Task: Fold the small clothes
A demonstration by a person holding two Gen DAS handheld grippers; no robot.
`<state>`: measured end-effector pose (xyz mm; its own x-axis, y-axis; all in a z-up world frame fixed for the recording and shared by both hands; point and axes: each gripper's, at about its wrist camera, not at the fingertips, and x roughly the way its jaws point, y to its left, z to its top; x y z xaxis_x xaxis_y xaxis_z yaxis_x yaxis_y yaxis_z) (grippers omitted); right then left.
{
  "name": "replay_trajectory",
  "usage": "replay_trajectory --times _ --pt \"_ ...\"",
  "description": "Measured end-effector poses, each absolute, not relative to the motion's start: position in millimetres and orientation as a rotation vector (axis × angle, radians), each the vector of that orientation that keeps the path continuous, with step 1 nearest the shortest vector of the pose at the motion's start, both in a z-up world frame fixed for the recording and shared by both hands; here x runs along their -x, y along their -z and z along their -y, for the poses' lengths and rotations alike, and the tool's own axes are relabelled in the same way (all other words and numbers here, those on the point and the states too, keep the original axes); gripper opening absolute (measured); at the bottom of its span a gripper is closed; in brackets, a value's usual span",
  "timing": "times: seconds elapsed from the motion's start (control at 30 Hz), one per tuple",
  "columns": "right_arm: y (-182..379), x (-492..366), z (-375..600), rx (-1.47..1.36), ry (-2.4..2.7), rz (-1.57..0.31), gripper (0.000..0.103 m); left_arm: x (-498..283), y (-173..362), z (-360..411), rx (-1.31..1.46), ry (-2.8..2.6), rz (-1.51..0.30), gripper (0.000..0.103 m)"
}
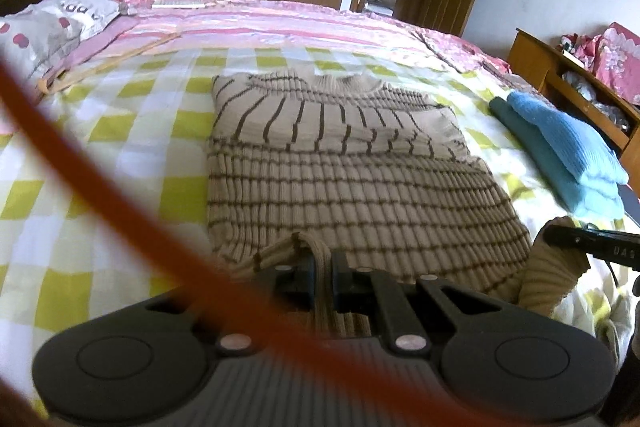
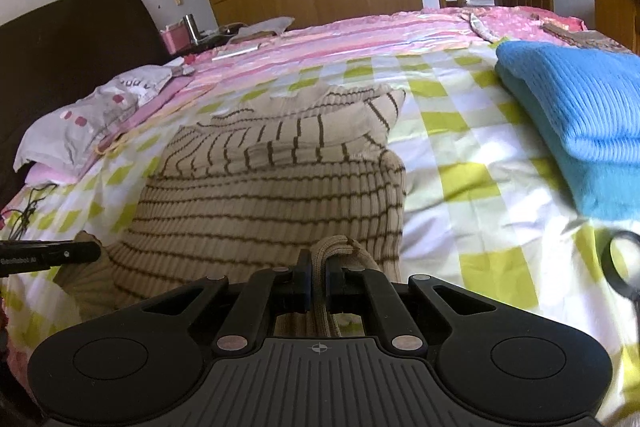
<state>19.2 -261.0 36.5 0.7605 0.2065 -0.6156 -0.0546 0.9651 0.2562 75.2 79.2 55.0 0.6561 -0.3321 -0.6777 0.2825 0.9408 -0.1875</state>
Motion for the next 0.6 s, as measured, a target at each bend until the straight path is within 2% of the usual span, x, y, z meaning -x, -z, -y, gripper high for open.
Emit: replay_trajectory --times 0.6 --pt "-47.1 -59.2 283.7 -0.271 -0.099 -0.654 0.005 -119.6 -69.6 -61.6 -0.002 0.316 -0.731 0.015"
